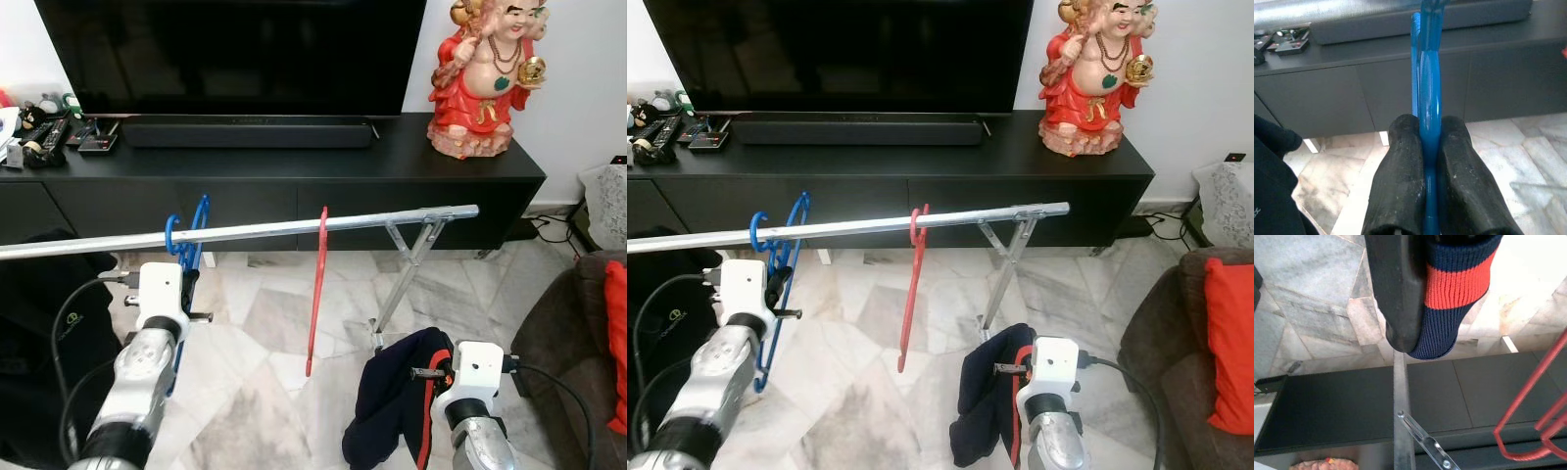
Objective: Hang hanger
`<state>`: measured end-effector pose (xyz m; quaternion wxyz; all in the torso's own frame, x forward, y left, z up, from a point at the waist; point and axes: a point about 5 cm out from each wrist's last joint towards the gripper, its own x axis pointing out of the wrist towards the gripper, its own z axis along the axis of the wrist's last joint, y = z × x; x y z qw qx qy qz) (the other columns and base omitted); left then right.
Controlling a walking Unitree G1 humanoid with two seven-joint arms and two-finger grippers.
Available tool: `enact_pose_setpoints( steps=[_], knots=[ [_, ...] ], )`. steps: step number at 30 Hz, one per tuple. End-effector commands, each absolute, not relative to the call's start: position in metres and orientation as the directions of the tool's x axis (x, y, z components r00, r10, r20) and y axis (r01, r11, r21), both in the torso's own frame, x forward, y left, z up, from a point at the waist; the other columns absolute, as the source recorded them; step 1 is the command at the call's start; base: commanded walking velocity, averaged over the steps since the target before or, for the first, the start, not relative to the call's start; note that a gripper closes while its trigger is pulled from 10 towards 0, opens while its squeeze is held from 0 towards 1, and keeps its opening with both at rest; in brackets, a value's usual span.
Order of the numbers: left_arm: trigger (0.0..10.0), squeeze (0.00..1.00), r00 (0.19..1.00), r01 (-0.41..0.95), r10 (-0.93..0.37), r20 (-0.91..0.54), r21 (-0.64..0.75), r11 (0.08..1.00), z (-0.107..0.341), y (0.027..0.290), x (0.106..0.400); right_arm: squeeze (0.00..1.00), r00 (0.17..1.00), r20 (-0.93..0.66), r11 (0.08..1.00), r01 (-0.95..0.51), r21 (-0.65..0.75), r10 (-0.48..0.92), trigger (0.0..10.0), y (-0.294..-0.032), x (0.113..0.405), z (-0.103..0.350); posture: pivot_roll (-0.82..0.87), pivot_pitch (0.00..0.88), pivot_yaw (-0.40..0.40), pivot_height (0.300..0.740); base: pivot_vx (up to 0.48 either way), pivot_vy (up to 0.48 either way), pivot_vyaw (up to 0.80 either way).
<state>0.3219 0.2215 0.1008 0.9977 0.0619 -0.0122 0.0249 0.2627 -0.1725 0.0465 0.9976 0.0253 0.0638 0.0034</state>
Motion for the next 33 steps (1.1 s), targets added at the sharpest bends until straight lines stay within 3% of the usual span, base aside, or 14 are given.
enact_pose_setpoints(
  steps=[1,4,5,6,7,8,16,21,33],
  knots=[
    [0.0,0.0,0.999,-0.023,0.019,0.026,0.149,0.989,0.097,0.222,0.313,0.0,0.993,-0.116,0.999,-0.003,0.049,0.009,10.0,-0.174,0.261,0.048,-0.05,0.093,-0.009,0.721,0.0,0.0,0.0],
    [0.0,0.0,1.0,-0.009,0.008,0.009,0.168,0.986,0.088,0.224,0.3,0.0,0.993,-0.118,0.999,-0.005,0.048,0.011,10.0,-0.174,0.26,0.047,-0.05,0.09,-0.009,0.721,0.0,0.0,0.0],
    [3.0,0.0,1.0,0.0,0.001,-0.004,0.166,0.986,0.083,0.225,0.291,0.0,0.993,-0.119,0.999,-0.005,0.047,0.01,10.0,-0.174,0.26,0.047,-0.05,0.087,-0.009,0.721,0.0,0.0,0.0],
    [4.5,0.0,1.0,0.007,-0.005,-0.013,0.169,0.986,0.079,0.225,0.286,0.0,0.993,-0.119,0.999,-0.004,0.046,0.01,10.0,-0.174,0.26,0.047,-0.05,0.087,-0.009,0.721,0.0,0.0,0.0],
    [6.7,0.0,1.0,0.012,-0.009,-0.018,0.172,0.985,0.078,0.225,0.283,0.0,0.993,-0.12,0.999,-0.004,0.046,0.009,10.0,-0.175,0.26,0.047,-0.05,0.086,-0.008,0.721,0.0,0.0,0.0],
    [9.8,0.0,0.999,0.024,-0.018,-0.031,0.182,0.983,0.073,0.226,0.278,0.0,0.993,-0.12,0.999,-0.004,0.044,0.009,10.0,-0.175,0.26,0.047,-0.05,0.084,-0.009,0.721,0.0,0.0,0.0],
    [10.0,0.0,0.967,0.006,0.047,-0.25,0.204,0.979,0.021,0.244,0.243,0.0,0.993,-0.121,0.999,0.003,0.038,0.002,10.0,-0.177,0.261,0.046,-0.05,0.073,-0.006,0.721,0.0,0.0,0.0],
    [10.0,0.0,0.868,-0.043,0.128,-0.481,0.183,0.982,-0.028,0.248,0.212,0.0,0.993,-0.12,0.999,0.016,0.042,-0.011,10.0,-0.178,0.262,0.047,-0.05,0.081,-0.007,0.721,0.0,0.0,0.0],
    [10.0,0.0,0.739,-0.016,0.149,-0.656,0.205,0.979,-0.061,0.241,0.187,0.0,0.992,-0.125,0.998,0.034,0.048,-0.028,10.0,-0.178,0.26,0.045,-0.05,0.095,0.004,0.721,0.0,0.023,0.0]
  ],
)
